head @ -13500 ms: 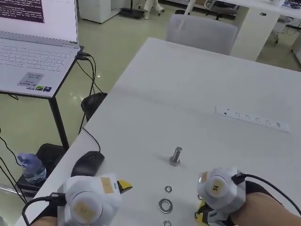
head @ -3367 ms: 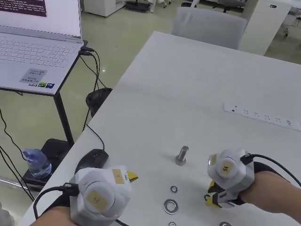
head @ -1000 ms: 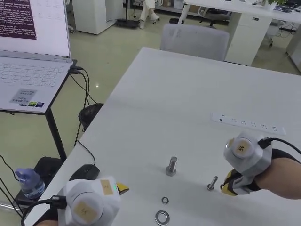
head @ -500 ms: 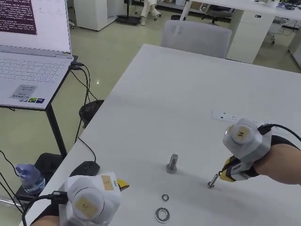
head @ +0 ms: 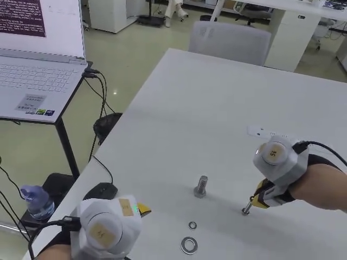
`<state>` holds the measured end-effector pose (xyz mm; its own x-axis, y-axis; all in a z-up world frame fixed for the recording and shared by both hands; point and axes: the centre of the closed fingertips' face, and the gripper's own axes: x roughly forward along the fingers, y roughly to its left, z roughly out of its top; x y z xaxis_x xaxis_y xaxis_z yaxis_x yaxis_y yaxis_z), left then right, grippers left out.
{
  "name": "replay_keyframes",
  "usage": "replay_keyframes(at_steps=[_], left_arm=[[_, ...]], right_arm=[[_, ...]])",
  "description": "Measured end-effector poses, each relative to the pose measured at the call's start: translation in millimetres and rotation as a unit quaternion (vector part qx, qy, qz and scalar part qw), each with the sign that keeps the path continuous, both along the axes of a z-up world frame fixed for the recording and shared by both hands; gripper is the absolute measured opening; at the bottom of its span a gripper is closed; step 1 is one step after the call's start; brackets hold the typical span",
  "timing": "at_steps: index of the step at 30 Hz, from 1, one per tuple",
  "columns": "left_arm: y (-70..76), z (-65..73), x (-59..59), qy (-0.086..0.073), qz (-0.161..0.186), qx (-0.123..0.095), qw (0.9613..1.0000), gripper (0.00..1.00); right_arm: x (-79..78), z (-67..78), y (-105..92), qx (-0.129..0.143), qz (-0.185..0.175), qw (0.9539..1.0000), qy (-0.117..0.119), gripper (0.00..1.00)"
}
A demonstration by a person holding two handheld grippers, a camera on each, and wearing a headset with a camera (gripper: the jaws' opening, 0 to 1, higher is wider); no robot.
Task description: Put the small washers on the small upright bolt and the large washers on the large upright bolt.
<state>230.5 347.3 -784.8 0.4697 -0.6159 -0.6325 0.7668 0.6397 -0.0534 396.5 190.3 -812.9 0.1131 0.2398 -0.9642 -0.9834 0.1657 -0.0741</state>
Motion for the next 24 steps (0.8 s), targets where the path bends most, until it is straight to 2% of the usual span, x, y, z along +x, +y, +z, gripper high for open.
replay_keyframes(at_steps=[11,24], left_arm=[[3.8,-2.1,-1.7,0.003,0.004,0.0,1.0,0.84],[3.8,-8.4,-4.5,0.01,0.004,0.0,0.9999,0.83]], right_arm=[[0.2,-8.7,0.6,-0.008,0.003,1.0,0.004,0.13],[-1.3,-27.4,-0.1,-0.021,0.009,0.9997,0.013,0.13]])
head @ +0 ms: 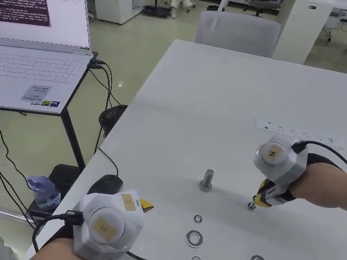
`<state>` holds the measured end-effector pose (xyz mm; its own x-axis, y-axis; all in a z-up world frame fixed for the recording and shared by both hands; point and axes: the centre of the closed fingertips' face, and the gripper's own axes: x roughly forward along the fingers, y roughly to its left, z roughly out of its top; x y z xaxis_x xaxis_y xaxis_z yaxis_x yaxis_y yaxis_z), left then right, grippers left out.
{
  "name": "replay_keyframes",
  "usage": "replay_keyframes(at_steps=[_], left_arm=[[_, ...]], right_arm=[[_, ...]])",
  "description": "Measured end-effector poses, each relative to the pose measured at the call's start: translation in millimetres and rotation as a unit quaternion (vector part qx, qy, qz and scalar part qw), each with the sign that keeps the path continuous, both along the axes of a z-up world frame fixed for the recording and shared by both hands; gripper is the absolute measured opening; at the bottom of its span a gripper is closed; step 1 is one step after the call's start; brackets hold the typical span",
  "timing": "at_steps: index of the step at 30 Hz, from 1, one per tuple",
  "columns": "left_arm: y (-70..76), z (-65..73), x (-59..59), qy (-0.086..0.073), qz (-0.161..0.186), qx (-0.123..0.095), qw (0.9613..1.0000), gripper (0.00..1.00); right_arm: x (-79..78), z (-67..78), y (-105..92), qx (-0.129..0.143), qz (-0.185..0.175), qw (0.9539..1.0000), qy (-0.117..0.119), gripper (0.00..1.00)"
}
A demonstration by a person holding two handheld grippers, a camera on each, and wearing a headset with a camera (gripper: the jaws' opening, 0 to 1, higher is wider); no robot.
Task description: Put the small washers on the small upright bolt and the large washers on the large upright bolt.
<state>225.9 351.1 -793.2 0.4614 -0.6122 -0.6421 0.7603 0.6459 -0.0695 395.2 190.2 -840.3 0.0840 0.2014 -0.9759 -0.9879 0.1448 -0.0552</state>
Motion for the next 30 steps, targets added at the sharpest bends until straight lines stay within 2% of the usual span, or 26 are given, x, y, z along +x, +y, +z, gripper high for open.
replay_keyframes(at_steps=[15,30], left_arm=[[5.4,-3.9,1.3,0.006,0.003,0.001,1.0,0.82],[7.9,-5.1,1.6,0.01,0.007,0.002,0.9999,0.81]], right_arm=[[-1.9,-20.6,0.9,-0.011,0.004,0.9998,0.013,0.13],[-0.1,-26.3,0.7,-0.015,0.008,0.9998,0.012,0.13]])
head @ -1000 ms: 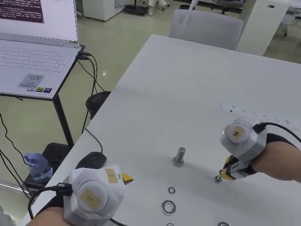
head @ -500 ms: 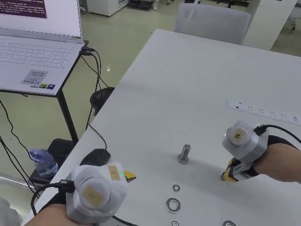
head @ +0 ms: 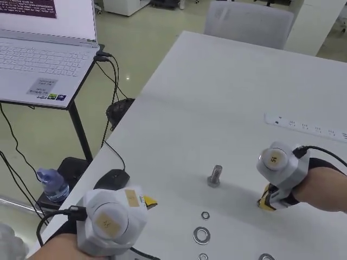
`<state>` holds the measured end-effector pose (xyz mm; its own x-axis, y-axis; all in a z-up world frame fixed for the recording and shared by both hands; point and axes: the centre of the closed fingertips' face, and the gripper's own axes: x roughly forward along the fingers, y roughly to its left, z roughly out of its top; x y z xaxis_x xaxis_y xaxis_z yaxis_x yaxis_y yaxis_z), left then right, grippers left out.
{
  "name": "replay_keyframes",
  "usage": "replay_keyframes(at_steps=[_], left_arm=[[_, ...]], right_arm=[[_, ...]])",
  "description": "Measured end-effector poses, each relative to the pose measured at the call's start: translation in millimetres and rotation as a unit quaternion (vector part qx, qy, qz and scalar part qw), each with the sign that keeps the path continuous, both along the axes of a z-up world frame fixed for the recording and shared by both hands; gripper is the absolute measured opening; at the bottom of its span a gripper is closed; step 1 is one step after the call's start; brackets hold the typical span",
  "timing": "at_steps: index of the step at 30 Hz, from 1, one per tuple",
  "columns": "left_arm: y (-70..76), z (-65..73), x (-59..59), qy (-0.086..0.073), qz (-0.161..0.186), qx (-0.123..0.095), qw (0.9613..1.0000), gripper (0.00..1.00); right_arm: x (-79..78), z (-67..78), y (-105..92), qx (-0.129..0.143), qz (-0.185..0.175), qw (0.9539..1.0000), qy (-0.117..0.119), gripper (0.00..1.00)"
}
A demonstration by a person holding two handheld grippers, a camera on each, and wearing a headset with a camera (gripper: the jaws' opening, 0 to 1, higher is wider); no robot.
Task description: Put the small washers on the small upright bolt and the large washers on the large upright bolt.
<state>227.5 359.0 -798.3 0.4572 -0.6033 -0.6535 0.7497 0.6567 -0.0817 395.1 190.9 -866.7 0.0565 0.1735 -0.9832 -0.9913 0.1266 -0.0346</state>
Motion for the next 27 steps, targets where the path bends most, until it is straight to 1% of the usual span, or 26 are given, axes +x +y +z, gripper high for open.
replay_keyframes(at_steps=[4,10,19,27], left_arm=[[-0.1,-0.8,-1.3,0.002,0.0,0.0,1.0,0.81],[-0.5,-0.1,-1.8,0.0,0.001,0.0,1.0,0.81],[0.0,-0.4,-2.8,-0.001,0.002,-0.001,1.0,0.81],[1.4,-0.5,-2.4,0.0,0.003,0.0,1.0,0.81]], right_arm=[[0.1,-0.4,0.3,0.0,0.002,1.0,-0.001,0.13],[0.5,-0.9,0.6,-0.002,-0.001,1.0,-0.003,0.13],[1.4,-0.9,0.1,-0.002,-0.005,1.0,-0.003,0.14],[3.1,-0.9,-0.3,-0.001,-0.003,1.0,-0.001,0.19]])
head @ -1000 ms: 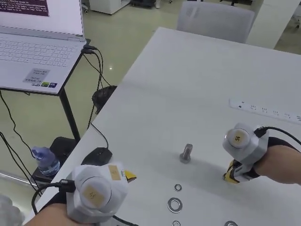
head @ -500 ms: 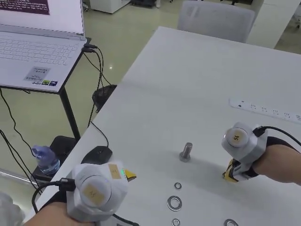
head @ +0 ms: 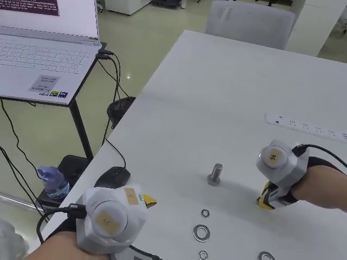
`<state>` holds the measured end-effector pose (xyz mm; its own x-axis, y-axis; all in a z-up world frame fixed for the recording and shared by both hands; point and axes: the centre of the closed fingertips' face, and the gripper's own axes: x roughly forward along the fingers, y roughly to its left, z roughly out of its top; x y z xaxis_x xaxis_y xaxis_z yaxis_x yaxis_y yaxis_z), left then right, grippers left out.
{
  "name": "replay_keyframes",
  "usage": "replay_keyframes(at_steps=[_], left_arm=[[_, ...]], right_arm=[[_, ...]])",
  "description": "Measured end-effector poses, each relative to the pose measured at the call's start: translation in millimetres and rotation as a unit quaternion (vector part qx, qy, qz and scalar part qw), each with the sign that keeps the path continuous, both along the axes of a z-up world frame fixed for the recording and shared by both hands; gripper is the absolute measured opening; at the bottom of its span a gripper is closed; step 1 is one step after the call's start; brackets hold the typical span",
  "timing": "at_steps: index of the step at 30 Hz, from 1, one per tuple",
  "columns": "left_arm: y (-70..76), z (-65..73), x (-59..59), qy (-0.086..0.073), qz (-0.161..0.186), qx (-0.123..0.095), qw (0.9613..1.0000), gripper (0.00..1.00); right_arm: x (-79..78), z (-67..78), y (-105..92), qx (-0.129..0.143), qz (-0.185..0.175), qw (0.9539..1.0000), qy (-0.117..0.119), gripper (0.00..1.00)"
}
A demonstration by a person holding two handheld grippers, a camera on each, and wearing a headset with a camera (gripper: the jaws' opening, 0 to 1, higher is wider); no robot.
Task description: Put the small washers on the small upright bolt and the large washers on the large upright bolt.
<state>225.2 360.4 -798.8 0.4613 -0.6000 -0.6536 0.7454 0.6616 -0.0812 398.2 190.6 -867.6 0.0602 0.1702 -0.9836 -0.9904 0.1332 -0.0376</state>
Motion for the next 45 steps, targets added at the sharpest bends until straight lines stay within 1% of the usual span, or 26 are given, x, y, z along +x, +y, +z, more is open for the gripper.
replay_keyframes(at_steps=[8,14,17,18,21,22,27,30,33,35,41,45], left_arm=[[-1.9,2.5,2.0,-0.003,-0.001,-0.001,1.0,0.8],[-4.2,5.2,4.1,-0.008,-0.002,-0.004,1.0,0.81],[-4.7,6.3,4.4,-0.01,-0.004,-0.003,0.9999,0.82],[-4.8,6.5,4.2,-0.011,-0.005,-0.003,0.9999,0.82],[-4.6,5.3,3.8,-0.011,-0.007,0.003,0.9999,0.83],[-4.6,5.2,3.7,-0.011,-0.008,0.003,0.9999,0.84],[-4.3,4.3,2.2,-0.011,-0.01,0.008,0.9999,0.85],[-5.3,5.4,1.3,-0.012,-0.009,0.007,0.9999,0.87],[-4.6,5.9,2.4,-0.014,-0.004,0.009,0.9999,0.9],[-4.1,6.4,3.0,-0.015,0.0,0.009,0.9998,0.92],[-5.7,6.7,1.4,-0.012,-0.001,0.01,0.9999,0.94],[-7.7,6.5,1.0,-0.014,-0.002,0.01,0.9999,0.94]], right_arm=[[1.0,5.1,0.4,0.006,0.0,1.0,-0.001,0.22],[2.4,14.1,5.5,0.016,0.004,0.9998,-0.008,0.24],[0.4,20.9,12.3,0.025,0.008,0.9996,-0.009,0.26],[-1.4,25.1,17.6,0.032,0.014,0.9993,-0.011,0.26],[-3.8,31.7,26.5,0.041,0.02,0.9988,-0.015,0.27],[-6.1,34.3,31.4,0.047,0.022,0.9986,-0.012,0.27],[-12.4,42.6,45.7,0.057,0.041,0.9975,-0.015,0.28],[-16.2,45.4,53.3,0.063,0.048,0.9968,-0.013,0.29],[-22.5,47.4,60.4,0.068,0.058,0.996,-0.009,0.29],[-27.4,47.7,64.7,0.07,0.069,0.9951,-0.009,0.29],[-42.2,47.1,75.2,0.076,0.088,0.9932,-0.001,0.3],[-50.4,46.7,82.6,0.082,0.11,0.9906,0.0,0.3]])
